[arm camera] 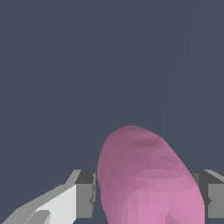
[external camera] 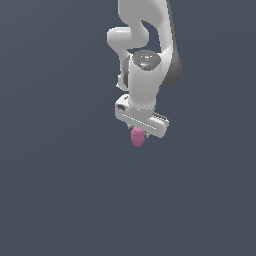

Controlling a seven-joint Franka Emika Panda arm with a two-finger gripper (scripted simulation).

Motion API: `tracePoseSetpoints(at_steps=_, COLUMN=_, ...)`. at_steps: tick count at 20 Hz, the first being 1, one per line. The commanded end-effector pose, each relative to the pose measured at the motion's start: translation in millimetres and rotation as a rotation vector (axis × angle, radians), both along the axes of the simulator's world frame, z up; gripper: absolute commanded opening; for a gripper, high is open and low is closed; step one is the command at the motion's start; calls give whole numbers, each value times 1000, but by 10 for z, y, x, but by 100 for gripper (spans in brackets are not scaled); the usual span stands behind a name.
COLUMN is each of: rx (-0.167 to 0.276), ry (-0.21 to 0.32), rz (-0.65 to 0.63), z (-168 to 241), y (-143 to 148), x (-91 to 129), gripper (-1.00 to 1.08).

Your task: Pick up the object and move it to a goal position.

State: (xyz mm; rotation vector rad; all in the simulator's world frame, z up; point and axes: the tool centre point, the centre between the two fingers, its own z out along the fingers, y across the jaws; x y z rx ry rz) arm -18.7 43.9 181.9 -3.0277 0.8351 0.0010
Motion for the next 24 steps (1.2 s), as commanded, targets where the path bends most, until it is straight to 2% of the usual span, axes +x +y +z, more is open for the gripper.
tracePoseSetpoints(at_steps=1, rx=0, ry=-1, rz=0, z=263, y=-132, x=-29, gripper=-100)
tracePoseSetpoints(at_steps=13, rx=0, ry=-1, rz=0, z=1340, y=-676, x=-115, gripper=-100)
tracePoseSetpoints(at_steps=18, rx=0, ry=0, rz=0, z=1562, y=-789, x=-119, gripper=-100)
tracePoseSetpoints(at_steps=24, rx=-1, ry=0, rz=0, z=1644, y=-830, x=-109, gripper=-100)
